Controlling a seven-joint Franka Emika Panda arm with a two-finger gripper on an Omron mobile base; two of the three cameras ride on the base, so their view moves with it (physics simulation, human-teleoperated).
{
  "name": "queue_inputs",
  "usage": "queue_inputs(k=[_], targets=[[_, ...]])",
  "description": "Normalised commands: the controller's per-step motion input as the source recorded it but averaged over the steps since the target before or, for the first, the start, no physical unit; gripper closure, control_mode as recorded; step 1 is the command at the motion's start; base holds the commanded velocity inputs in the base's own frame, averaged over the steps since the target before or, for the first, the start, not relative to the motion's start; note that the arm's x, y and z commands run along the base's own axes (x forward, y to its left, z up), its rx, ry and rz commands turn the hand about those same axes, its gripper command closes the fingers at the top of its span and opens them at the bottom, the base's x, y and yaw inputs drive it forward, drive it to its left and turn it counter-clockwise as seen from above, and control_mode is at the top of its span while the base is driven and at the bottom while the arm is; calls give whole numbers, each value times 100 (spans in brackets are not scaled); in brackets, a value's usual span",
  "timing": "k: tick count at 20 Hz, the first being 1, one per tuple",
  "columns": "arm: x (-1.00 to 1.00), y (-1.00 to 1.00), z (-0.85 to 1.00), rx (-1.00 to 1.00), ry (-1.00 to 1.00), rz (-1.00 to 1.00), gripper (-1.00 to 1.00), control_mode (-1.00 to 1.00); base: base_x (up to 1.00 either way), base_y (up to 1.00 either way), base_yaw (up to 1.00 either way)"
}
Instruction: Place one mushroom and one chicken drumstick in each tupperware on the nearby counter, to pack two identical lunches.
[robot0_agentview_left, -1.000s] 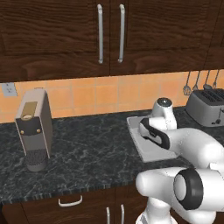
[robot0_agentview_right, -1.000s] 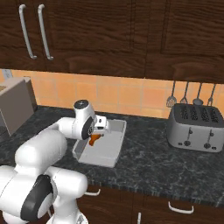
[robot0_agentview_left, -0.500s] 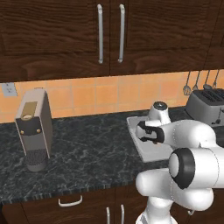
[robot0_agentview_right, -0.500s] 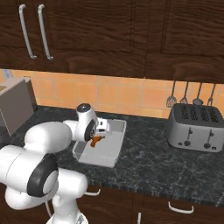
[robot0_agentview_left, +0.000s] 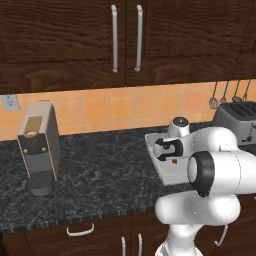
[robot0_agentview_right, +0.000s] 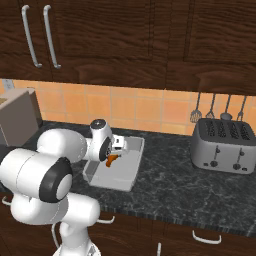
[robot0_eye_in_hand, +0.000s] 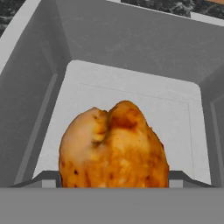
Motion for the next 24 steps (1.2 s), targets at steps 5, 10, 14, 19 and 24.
queue_inputs(k=[5, 10, 14, 19, 24], targets=[[1, 0, 0, 0, -2, 0, -100, -100, 0, 0, 0], [0, 0, 2, 0, -3, 0, -100, -100, 0, 0, 0], [-40, 0, 28, 0, -9, 0, -100, -100, 0, 0, 0], [-76, -4, 49, 0, -18, -2, -100, -100, 0, 0, 0], [-98, -3, 55, 2, -5, -1, -100, -100, 0, 0, 0]])
